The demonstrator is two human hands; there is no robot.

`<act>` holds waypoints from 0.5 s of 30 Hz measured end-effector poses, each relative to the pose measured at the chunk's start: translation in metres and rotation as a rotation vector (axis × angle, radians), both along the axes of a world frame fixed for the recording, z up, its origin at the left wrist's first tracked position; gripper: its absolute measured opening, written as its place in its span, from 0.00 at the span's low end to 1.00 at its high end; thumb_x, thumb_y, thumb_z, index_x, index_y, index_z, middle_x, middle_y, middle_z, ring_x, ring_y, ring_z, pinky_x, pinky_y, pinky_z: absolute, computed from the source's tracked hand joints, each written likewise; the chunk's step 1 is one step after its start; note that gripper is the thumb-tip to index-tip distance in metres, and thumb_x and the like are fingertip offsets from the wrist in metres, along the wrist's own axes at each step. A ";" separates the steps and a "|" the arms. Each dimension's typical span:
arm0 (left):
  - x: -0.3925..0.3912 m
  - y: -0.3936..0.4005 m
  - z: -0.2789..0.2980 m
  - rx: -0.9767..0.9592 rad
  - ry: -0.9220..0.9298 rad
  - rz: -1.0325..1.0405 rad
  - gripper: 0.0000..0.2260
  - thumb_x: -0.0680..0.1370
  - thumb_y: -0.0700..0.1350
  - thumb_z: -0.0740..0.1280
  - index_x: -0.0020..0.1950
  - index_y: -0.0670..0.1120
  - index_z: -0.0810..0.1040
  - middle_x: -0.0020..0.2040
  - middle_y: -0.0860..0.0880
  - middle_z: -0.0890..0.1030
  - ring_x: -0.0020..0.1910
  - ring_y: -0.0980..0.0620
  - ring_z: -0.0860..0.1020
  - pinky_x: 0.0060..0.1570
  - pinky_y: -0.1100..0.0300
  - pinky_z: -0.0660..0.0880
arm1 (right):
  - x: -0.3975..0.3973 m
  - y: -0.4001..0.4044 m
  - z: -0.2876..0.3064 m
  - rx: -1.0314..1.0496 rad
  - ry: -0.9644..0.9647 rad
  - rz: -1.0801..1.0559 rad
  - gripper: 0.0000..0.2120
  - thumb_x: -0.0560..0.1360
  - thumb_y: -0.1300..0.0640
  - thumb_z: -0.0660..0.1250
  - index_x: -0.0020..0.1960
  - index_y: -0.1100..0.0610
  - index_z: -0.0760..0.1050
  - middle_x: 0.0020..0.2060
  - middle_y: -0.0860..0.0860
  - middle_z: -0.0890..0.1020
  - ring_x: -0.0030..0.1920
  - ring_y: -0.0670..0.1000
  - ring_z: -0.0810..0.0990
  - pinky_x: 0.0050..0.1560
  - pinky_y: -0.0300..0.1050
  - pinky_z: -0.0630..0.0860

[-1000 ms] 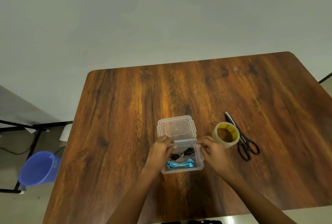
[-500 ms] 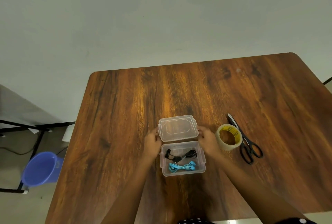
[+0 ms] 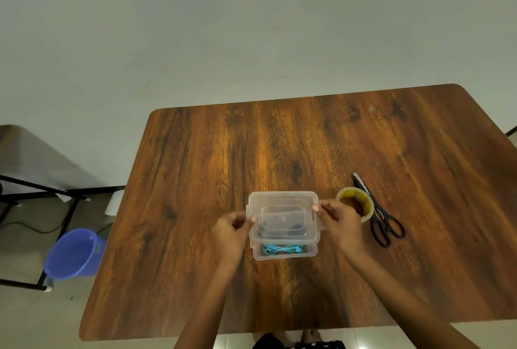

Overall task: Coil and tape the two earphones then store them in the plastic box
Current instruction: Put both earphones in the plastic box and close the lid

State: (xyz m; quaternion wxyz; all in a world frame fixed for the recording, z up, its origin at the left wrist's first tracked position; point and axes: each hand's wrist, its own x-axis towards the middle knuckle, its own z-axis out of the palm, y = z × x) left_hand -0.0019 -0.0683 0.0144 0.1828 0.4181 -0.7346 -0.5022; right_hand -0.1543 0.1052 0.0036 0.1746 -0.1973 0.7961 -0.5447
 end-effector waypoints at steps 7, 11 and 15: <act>0.014 0.025 -0.022 0.033 -0.180 0.055 0.10 0.73 0.40 0.72 0.52 0.39 0.83 0.46 0.45 0.85 0.39 0.58 0.80 0.33 0.74 0.74 | 0.015 0.001 -0.036 0.290 -0.096 0.081 0.03 0.70 0.56 0.74 0.42 0.49 0.82 0.37 0.41 0.82 0.38 0.42 0.81 0.35 0.30 0.74; 0.012 0.029 -0.025 0.047 -0.186 0.043 0.07 0.73 0.38 0.71 0.50 0.40 0.83 0.44 0.44 0.85 0.37 0.59 0.80 0.33 0.73 0.75 | 0.014 0.002 -0.042 0.293 -0.065 0.057 0.08 0.69 0.58 0.74 0.46 0.49 0.83 0.35 0.31 0.78 0.40 0.38 0.81 0.32 0.25 0.71; 0.014 0.024 -0.030 0.100 -0.176 0.063 0.10 0.73 0.39 0.72 0.53 0.39 0.82 0.47 0.44 0.84 0.42 0.53 0.82 0.42 0.64 0.80 | 0.012 0.002 -0.048 0.322 -0.145 -0.042 0.19 0.69 0.59 0.75 0.58 0.59 0.78 0.43 0.46 0.84 0.45 0.48 0.81 0.39 0.35 0.76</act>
